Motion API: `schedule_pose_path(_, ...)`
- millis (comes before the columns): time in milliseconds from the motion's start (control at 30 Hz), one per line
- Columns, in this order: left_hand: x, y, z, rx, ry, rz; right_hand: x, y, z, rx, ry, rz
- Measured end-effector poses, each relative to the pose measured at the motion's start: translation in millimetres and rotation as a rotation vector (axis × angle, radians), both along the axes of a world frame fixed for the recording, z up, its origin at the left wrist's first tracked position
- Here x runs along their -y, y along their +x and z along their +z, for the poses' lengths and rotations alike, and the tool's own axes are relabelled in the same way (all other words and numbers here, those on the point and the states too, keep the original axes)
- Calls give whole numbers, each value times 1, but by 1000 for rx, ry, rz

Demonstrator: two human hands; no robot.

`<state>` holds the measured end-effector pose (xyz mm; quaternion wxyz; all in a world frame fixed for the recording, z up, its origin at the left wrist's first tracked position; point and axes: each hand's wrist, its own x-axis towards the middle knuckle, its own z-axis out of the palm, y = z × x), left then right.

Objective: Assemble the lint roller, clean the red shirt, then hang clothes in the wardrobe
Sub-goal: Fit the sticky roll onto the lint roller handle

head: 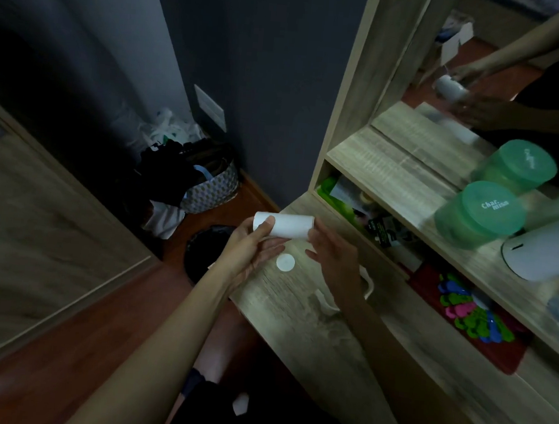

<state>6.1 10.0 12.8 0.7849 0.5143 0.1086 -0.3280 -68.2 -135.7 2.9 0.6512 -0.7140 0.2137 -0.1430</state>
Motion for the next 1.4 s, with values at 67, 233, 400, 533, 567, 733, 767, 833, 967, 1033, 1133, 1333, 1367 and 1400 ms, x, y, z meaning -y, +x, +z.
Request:
schedule_pose_path(67,0,-1,-4,94,134,-31,-1,0,-4,-32,143,-76)
schedule_pose_path(233,0,-1,-12,365,335,-157,2,-3,-4,-41,342,-179)
schedule_pose_path(400,1,5,-29,480,508,-306,17,-10,-8,-55,433,-226)
schedule_pose_path(533,5,7,-62,715,861,-505,29,-16,-17,-60,431,-250)
schedule_pose_path(567,6,7,-71,792,928,-570,30,-17,-19,-67,430,-248)
schedule_pose_path(733,11,3,-89,1111,1102,-782,35,-21,-22,-74,444,-244)
schedule_pose_path(767,12,3,-90,1152,1093,-780,35,-22,-22,-72,443,-245)
schedule_pose_path(833,13,4,-92,1176,1041,-755,36,-23,-23,-63,423,-238)
schedule_pose_path(967,10,9,-94,1134,1006,-719,37,-22,-20,-68,418,-236)
schedule_pose_path(1033,8,8,-88,990,964,-525,38,-20,-17,-72,428,-229)
schedule_pose_path(1133,7,8,-68,560,698,-146,37,-19,-16,-65,435,-214)
schedule_pose_path(1333,9,10,-44,213,211,-17,31,-15,-21,-64,441,-192)
schedule_pose_path(1367,9,10,-43,214,204,-27,30,-15,-22,-65,445,-188)
schedule_pose_path(1400,9,9,-43,220,207,-40,29,-15,-22,-65,452,-182)
